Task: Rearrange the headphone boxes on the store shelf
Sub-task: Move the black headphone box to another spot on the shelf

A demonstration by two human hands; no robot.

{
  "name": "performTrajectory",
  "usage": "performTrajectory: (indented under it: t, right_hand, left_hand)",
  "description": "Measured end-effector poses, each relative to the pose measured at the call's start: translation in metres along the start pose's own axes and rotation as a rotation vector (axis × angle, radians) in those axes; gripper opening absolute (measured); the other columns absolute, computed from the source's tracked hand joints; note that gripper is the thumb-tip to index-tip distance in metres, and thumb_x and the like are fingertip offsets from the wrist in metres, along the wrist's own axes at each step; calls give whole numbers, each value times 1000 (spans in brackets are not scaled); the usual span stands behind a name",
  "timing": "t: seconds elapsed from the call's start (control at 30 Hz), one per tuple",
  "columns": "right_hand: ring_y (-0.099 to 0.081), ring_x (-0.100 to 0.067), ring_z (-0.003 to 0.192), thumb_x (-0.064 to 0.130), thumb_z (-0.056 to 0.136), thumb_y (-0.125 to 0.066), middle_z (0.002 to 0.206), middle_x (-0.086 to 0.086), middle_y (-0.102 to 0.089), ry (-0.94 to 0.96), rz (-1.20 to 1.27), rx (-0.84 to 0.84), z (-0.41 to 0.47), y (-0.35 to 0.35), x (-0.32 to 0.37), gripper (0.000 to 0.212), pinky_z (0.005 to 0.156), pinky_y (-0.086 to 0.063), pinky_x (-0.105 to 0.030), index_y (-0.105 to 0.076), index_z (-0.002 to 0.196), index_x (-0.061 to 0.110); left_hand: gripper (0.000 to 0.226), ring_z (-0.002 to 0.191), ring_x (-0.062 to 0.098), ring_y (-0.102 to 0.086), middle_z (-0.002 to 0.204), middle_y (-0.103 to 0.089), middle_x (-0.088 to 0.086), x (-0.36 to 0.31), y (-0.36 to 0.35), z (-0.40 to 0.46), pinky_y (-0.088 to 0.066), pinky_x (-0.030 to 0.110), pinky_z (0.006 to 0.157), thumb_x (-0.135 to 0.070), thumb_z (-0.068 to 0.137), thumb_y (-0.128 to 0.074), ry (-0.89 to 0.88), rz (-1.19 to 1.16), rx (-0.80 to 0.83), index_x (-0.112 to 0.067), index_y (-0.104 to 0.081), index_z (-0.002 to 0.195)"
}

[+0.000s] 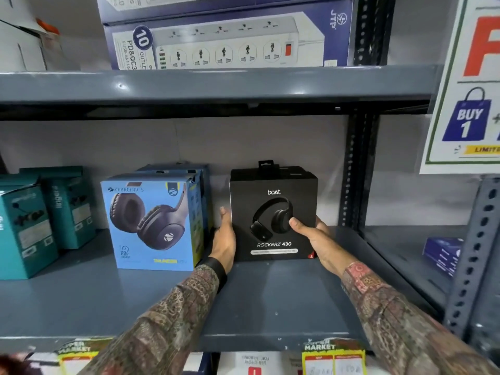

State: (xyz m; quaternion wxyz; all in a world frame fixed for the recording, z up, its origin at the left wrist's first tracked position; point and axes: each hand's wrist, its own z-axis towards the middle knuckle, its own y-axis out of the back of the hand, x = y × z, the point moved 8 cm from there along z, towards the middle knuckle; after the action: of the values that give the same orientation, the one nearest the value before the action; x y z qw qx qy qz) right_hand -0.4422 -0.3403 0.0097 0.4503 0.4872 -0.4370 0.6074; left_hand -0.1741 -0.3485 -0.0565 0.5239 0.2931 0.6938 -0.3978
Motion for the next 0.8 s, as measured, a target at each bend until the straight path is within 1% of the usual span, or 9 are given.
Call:
performTrajectory:
  t: [0.1,0.13,0.2,0.27,0.33,0.47,0.53,0.7,0.8]
  right_hand:
    - [-73,-20,120,48,75,-88,129,1,-78,-23,-9,19,-14,2,0,68,113,-53,-46,-64,136,26]
    - [-72,-20,122,54,68,-90,130,2,-77,-26,-14,21,-19,4,0,78,114,-52,-47,-64,136,27]
    - [-70,-20,123,58,63,-91,134,1,-75,-33,-39,21,-35,5,3,82,114,-52,-46,-64,133,26]
    - [-70,-19,121,51,77,-88,131,-1,-72,-29,-73,8,-52,10,7,54,111,-53,-42,-65,119,26]
    - [-69,-18,116,42,87,-83,124,1,-71,-26,-75,-30,-73,18,8,34,108,-53,-39,-60,108,28]
    - [-73,-13,113,47,77,-83,117,5,-82,44,-93,-45,-114,22,12,40,98,-54,-32,-69,112,32]
    - [-74,-10,115,54,71,-81,117,12,-83,67,-106,-43,-127,22,12,53,95,-54,-30,-71,120,35]
    - [-72,-10,120,48,80,-83,125,11,-79,54,-60,-77,-138,24,8,48,99,-54,-29,-67,123,36]
    - [-70,-9,121,56,70,-83,126,12,-78,48,-89,-83,-142,20,10,59,111,-52,-36,-66,124,37]
  left_hand:
    - [84,112,14,-80,113,-87,-10,-32,-9,-77,-58,36,109,-92,92,-33,-45,9,183,-29,-80,123]
    - [76,102,10,-83,104,-88,-13,-38,-11,-93,-61,34,101,-85,99,-29,-52,6,222,-32,-80,116]
    - [74,96,5,-85,113,-88,-11,-39,-9,-114,-63,31,93,-80,103,-26,-73,24,259,-33,-80,121]
    - [76,107,5,-83,125,-85,-9,-40,-5,-126,-60,35,107,-83,101,-28,-106,30,277,-36,-81,127]
    - [71,115,9,-81,123,-86,-13,-33,2,-135,-54,42,119,-87,97,-32,-99,69,264,-43,-85,116]
    - [63,113,10,-78,92,-87,-23,-26,13,-167,-51,44,122,-82,100,-36,-75,80,218,-51,-88,80]
    - [65,124,16,-74,82,-84,-27,-27,15,-183,-48,45,125,-80,102,-35,-96,121,204,-56,-84,66]
    - [54,116,18,-76,106,-86,-11,-21,20,-205,-51,42,120,-77,103,-38,-56,67,147,-41,-75,85]
    - [53,130,24,-70,133,-78,-2,-24,21,-209,-48,44,125,-77,103,-36,-53,65,154,-40,-73,92]
